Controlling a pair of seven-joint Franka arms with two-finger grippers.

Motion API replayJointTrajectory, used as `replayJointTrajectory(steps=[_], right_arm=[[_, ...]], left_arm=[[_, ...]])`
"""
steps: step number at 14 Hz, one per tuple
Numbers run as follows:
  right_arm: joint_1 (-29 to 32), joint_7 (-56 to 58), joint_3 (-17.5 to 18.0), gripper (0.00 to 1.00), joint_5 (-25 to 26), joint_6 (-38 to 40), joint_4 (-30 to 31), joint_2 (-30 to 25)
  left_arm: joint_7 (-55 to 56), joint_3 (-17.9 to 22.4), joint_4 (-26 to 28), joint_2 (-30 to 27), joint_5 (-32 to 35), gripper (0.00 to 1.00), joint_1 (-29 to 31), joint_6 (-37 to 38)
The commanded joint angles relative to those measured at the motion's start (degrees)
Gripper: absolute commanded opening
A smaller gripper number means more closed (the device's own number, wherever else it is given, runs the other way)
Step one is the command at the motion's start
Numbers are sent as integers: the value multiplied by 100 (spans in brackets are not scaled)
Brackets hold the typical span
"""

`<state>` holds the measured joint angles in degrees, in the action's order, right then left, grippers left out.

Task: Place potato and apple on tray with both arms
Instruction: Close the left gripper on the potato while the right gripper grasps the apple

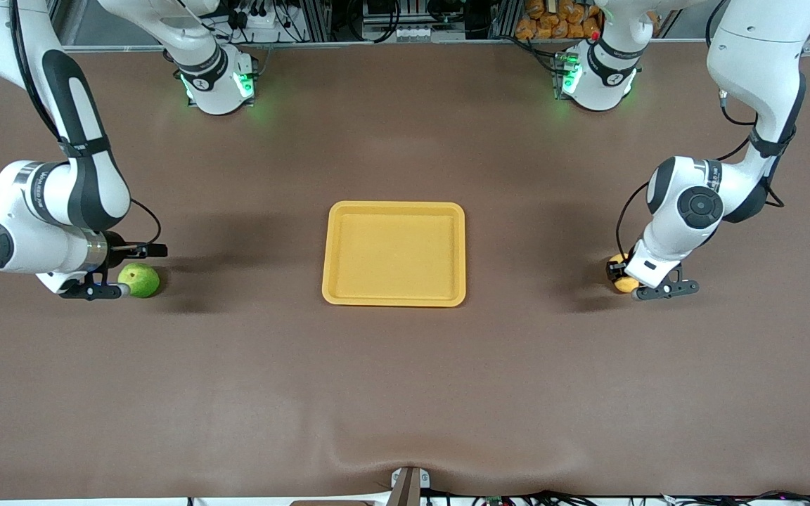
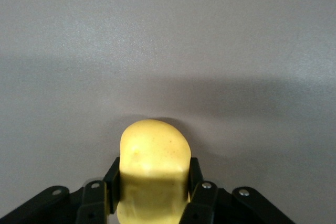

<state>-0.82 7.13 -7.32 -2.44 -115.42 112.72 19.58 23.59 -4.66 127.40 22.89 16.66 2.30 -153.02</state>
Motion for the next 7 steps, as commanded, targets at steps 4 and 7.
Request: replayJointTrajectory(steps=[4,7], right_arm=[[265,824,-15,100,261,-850,31,-7],[477,1403,-6,100,252,-1315,57,211]], left_arm=[[32,-61,74,-538,136,0,7,254],[-3,-429,4,-873,136,0,7,834]])
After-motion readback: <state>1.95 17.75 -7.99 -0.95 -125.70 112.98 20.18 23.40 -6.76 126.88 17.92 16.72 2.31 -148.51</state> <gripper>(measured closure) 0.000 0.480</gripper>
